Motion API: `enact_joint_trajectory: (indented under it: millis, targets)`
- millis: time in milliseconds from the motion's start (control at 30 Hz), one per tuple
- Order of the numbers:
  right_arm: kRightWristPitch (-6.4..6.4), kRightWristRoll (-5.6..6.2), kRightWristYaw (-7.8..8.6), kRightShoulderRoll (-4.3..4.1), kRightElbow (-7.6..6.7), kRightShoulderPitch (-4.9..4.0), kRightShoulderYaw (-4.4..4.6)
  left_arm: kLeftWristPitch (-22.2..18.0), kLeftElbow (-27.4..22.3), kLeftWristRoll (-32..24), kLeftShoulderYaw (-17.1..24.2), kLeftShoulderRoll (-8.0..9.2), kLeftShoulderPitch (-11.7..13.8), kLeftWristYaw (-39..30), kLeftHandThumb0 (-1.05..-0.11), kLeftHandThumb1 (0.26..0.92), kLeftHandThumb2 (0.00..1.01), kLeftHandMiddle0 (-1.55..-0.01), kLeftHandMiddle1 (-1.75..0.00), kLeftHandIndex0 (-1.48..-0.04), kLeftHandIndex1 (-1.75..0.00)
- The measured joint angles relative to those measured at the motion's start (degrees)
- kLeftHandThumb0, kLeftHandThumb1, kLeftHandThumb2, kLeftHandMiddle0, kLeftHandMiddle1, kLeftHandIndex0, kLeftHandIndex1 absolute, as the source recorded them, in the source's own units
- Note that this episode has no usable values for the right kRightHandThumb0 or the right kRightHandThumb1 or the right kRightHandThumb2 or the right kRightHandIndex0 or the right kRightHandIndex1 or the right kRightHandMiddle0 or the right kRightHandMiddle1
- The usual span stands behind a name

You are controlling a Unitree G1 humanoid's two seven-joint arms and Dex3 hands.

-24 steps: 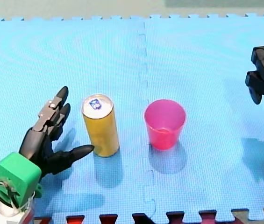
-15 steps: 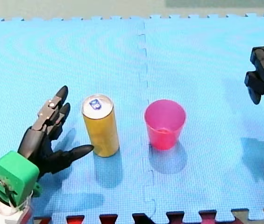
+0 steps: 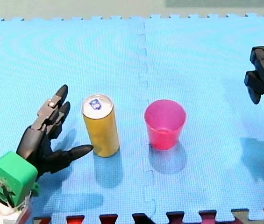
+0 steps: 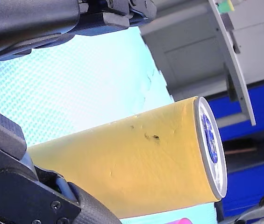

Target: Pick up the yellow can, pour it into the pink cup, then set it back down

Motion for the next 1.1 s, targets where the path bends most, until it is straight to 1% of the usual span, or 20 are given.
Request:
enact_joint_trajectory:
  millis: [100, 367, 533, 667, 867, 1000, 1100]
  targets:
    - [-0.01, 0.06, 0.18, 0.02, 0.00, 0.02, -0.05, 0.40, -0.44, 0.62, -0.47, -0.37, -0.01, 0.42, -0.776, 0.647, 0.00, -0.15, 0.00, -0.12, 0.00]
    - [-0.01, 0.28, 0.83, 0.05, -0.03, 0.07, -0.31, 4.34, -2.94, 1.16, -1.85, -1.39, -0.93, -0.18, -0.767, 0.649, 0.00, -0.17, -0.01, -0.13, 0.00]
    - [-0.01, 0.53, 1.05, 0.06, -0.05, 0.16, -0.46, 4.52, -2.59, 1.35, -2.53, -1.94, -1.87, -0.40, -0.790, 0.667, 0.01, -0.18, -0.01, -0.14, 0.00]
    - [0.00, 0.63, 1.11, 0.06, -0.06, 0.26, -0.48, 4.51, -1.75, 1.17, -2.79, -2.25, -2.75, -1.37, -0.787, 0.671, 0.00, -0.23, -0.03, -0.16, -0.01]
    - [-0.01, 0.74, 1.10, 0.07, -0.06, 0.37, -0.49, 4.88, -1.36, 0.96, -2.86, -2.95, -3.28, -1.83, -0.775, 0.673, 0.00, -0.31, -0.05, -0.21, -0.02]
    - [-0.01, 0.78, 1.10, 0.06, -0.06, 0.41, -0.49, 6.28, -2.10, 0.62, -3.12, -3.32, -3.42, -3.07, -0.772, 0.675, 0.00, -0.32, -0.04, -0.22, -0.02]
    - [-0.01, 0.78, 1.08, 0.07, -0.08, 0.46, -0.46, 8.21, -3.54, 0.27, -3.49, -3.26, -3.43, -4.37, -0.769, 0.676, 0.00, -0.33, -0.03, -0.23, -0.01]
